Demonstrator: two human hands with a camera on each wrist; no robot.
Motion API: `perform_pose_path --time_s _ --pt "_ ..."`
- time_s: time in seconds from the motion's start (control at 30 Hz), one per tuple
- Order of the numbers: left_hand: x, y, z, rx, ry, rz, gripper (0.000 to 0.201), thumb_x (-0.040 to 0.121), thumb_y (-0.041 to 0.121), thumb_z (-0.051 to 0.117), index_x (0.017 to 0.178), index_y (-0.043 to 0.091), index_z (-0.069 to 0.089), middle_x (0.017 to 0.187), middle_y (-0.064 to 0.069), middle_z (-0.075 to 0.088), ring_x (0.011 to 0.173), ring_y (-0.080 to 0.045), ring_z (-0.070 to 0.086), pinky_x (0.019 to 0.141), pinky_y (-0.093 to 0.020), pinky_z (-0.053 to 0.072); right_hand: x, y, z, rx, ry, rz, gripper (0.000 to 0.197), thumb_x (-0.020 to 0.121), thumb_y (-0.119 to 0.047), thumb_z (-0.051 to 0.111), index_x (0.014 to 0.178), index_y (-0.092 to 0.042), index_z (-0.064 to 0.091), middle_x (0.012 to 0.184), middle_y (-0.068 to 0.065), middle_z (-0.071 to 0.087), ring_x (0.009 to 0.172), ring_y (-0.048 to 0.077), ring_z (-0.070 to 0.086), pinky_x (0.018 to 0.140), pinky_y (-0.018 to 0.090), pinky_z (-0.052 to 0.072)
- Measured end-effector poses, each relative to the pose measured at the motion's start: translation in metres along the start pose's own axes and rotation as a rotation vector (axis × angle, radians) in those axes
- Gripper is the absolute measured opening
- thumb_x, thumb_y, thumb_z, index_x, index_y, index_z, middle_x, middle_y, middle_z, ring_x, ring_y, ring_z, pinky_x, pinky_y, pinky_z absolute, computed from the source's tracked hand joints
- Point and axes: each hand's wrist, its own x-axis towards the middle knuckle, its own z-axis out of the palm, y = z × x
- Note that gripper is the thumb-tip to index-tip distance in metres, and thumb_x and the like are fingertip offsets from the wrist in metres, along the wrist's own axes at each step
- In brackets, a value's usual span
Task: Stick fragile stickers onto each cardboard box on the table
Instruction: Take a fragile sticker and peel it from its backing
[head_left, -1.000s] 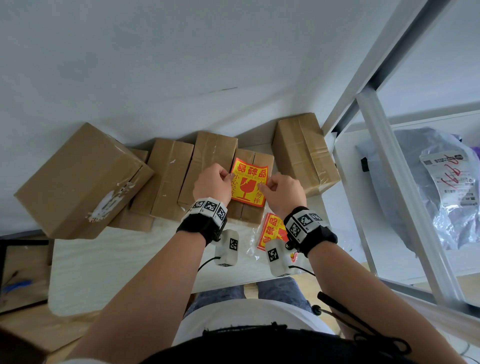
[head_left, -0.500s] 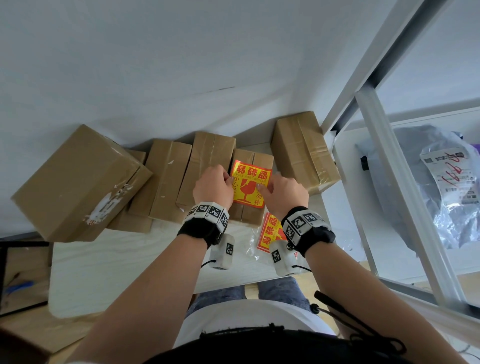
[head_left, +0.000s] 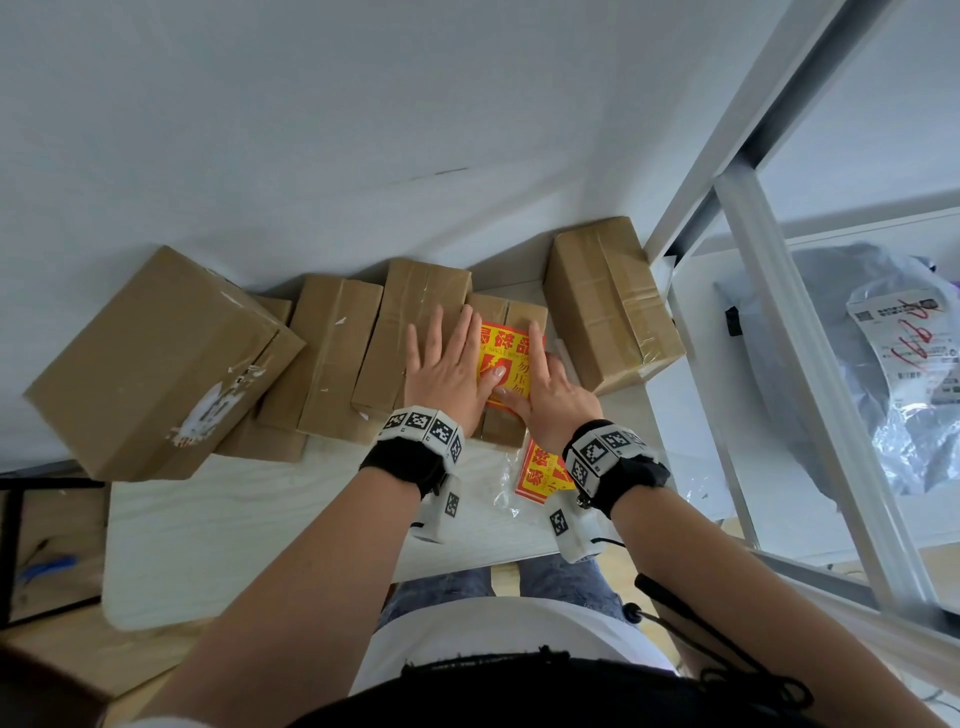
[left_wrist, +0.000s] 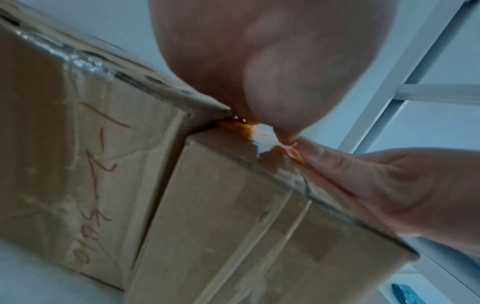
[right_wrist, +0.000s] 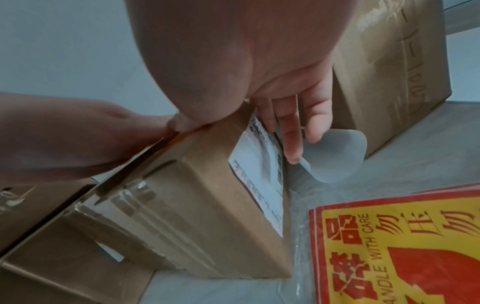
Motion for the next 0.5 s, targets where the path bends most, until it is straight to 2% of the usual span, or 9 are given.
perform_pose_path --time_s 0.13,0.27,0.33,0.4,0.5 --pt "0.002 0.001 0.003 -0.012 -0.061 -0.016 0.075 0.098 0.061 0.007 0.154 0.016 -0.017 0.164 0.001 -0.02 0.149 -0.028 -0.021 0.117 -0.053 -0.014 0.001 0.002 0.0 0.038 -0.06 0.073 0.097 0.089 -0.074 0.025 0.149 -0.021 -0.031 0.149 0.014 0.039 0.113 0.026 0.061 0.087 0.042 0.053" --pt "0.004 0.005 0.0 -0.02 -0.094 -0.031 0.077 0.098 0.061 0.007 0.154 0.014 -0.02 0.163 -0.001 -0.022 0.149 -0.029 -0.022 0.118 -0.054 -0.015 0.004 0.005 0.004 0.067 -0.084 0.139 0.096 0.089 -0.075 0.024 0.155 -0.014 -0.012 0.147 0.016 0.044 0.124 0.028 0.056 0.096 0.044 0.047" --pt "0.004 0.007 -0.001 -0.023 -0.101 -0.059 0.077 0.099 0.06 0.008 0.154 0.012 -0.018 0.164 -0.004 -0.019 0.149 -0.029 -0.021 0.119 -0.054 -0.013 0.005 0.006 0.007 0.179 -0.08 0.102 0.09 0.088 -0.076 0.026 0.155 -0.023 -0.002 0.141 0.012 0.051 0.121 0.028 0.057 0.097 0.045 0.048" --pt "0.005 0.007 -0.004 -0.077 -0.107 -0.101 0.078 0.1 0.059 0.014 0.155 0.011 -0.014 0.165 -0.005 -0.014 0.149 -0.03 -0.021 0.118 -0.054 -0.013 0.008 0.008 0.01 0.312 -0.078 0.082 0.088 0.084 -0.081 0.027 0.153 -0.033 0.001 0.144 0.009 0.051 0.126 0.027 0.054 0.102 0.046 0.045" --pt "0.005 0.002 -0.013 -0.32 -0.062 -0.168 0.077 0.101 0.051 0.033 0.157 0.011 -0.001 0.166 -0.005 0.002 0.151 -0.026 -0.017 0.118 -0.052 -0.012 0.013 0.01 0.01 0.417 -0.114 0.073 0.083 0.087 -0.074 0.036 0.153 -0.037 0.002 0.147 0.006 0.049 0.127 0.025 0.054 0.105 0.046 0.044"
